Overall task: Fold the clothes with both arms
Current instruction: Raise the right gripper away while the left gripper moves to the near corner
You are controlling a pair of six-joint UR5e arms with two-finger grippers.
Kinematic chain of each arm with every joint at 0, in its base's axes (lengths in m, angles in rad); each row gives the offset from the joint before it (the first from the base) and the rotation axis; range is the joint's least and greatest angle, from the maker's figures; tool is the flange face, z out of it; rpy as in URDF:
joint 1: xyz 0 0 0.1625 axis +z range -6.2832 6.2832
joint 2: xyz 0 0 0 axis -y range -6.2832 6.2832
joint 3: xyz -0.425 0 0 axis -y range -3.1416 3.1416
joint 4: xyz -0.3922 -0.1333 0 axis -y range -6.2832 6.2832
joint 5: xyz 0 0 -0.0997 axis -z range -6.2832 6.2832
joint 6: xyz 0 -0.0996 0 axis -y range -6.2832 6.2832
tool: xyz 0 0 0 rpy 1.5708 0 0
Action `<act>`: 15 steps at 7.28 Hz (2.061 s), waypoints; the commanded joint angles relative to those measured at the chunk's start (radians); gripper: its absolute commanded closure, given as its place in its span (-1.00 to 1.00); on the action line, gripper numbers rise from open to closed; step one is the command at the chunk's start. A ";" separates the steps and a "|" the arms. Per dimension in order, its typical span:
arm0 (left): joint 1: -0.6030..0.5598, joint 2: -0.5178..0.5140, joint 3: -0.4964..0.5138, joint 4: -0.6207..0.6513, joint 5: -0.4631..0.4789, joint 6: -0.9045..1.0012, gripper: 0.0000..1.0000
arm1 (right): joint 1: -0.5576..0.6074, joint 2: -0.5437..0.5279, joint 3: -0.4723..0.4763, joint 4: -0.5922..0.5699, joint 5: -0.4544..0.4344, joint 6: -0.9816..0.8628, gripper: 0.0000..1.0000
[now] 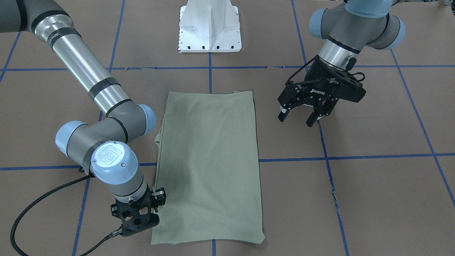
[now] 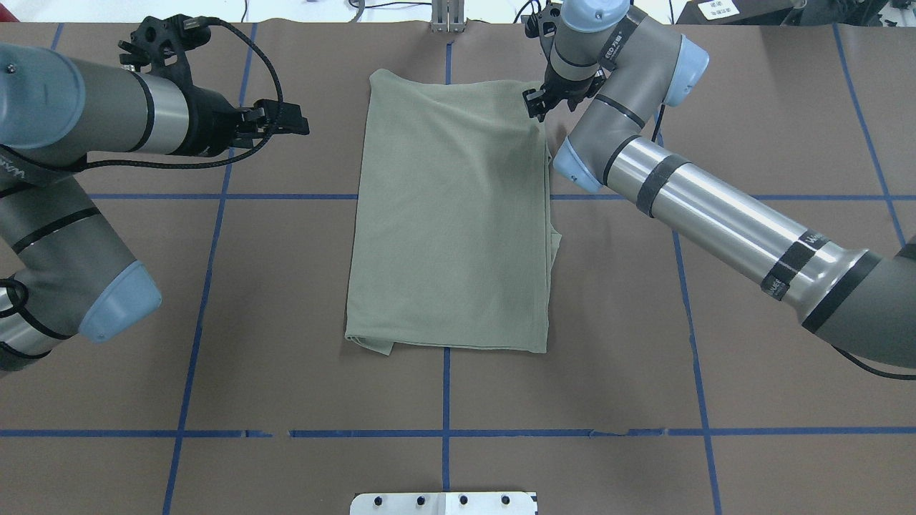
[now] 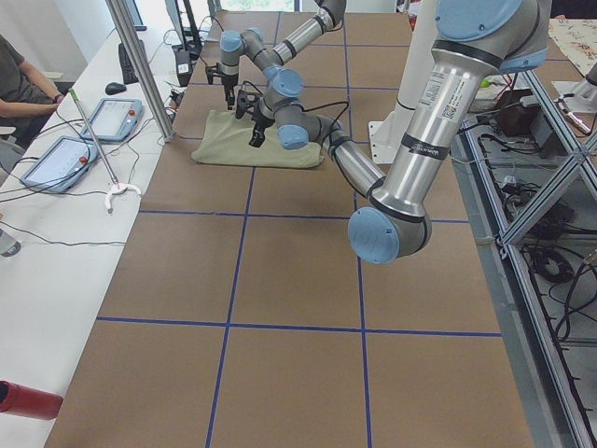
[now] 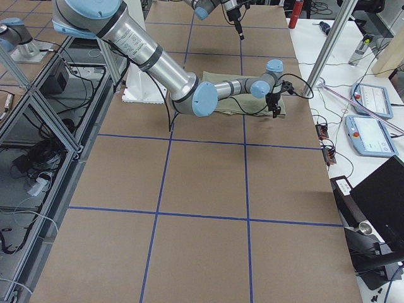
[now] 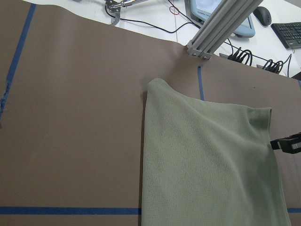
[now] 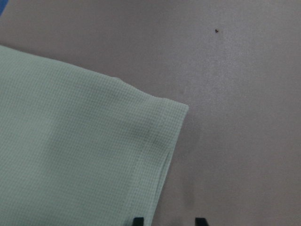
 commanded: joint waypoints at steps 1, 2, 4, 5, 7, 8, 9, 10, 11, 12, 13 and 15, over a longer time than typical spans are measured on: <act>0.000 0.004 -0.003 0.000 -0.042 -0.001 -1.00 | 0.010 0.000 0.057 -0.006 0.013 0.008 -1.00; -0.002 0.008 -0.012 0.002 -0.071 -0.006 -1.00 | 0.010 -0.026 0.130 -0.056 0.030 0.011 -1.00; 0.008 0.005 -0.020 0.020 -0.092 -0.090 -1.00 | 0.015 -0.144 0.338 -0.171 0.122 0.011 -1.00; 0.026 0.004 -0.020 0.037 -0.133 -0.154 -1.00 | 0.020 -0.208 0.435 -0.205 0.151 0.028 -1.00; 0.136 0.004 -0.015 0.037 -0.121 -0.269 -1.00 | 0.020 -0.273 0.546 -0.210 0.205 0.182 -1.00; 0.170 0.002 -0.018 0.037 -0.119 -0.366 -1.00 | 0.012 -0.337 0.641 -0.210 0.216 0.244 -1.00; 0.223 0.002 -0.018 0.037 -0.074 -0.467 -1.00 | 0.001 -0.403 0.733 -0.210 0.217 0.301 -1.00; 0.277 0.004 -0.016 0.041 -0.020 -0.544 -1.00 | -0.002 -0.440 0.779 -0.212 0.219 0.335 -1.00; 0.326 0.004 -0.018 0.075 0.032 -0.631 -1.00 | -0.003 -0.465 0.802 -0.207 0.219 0.349 -1.00; 0.375 -0.012 -0.015 0.156 0.093 -0.670 -1.00 | -0.003 -0.471 0.804 -0.207 0.219 0.349 -1.00; 0.427 -0.021 -0.003 0.205 0.146 -0.698 -1.00 | -0.003 -0.479 0.806 -0.202 0.218 0.350 -1.00; 0.440 -0.023 -0.001 0.215 0.158 -0.719 -1.00 | -0.014 -0.479 0.803 -0.201 0.211 0.369 -1.00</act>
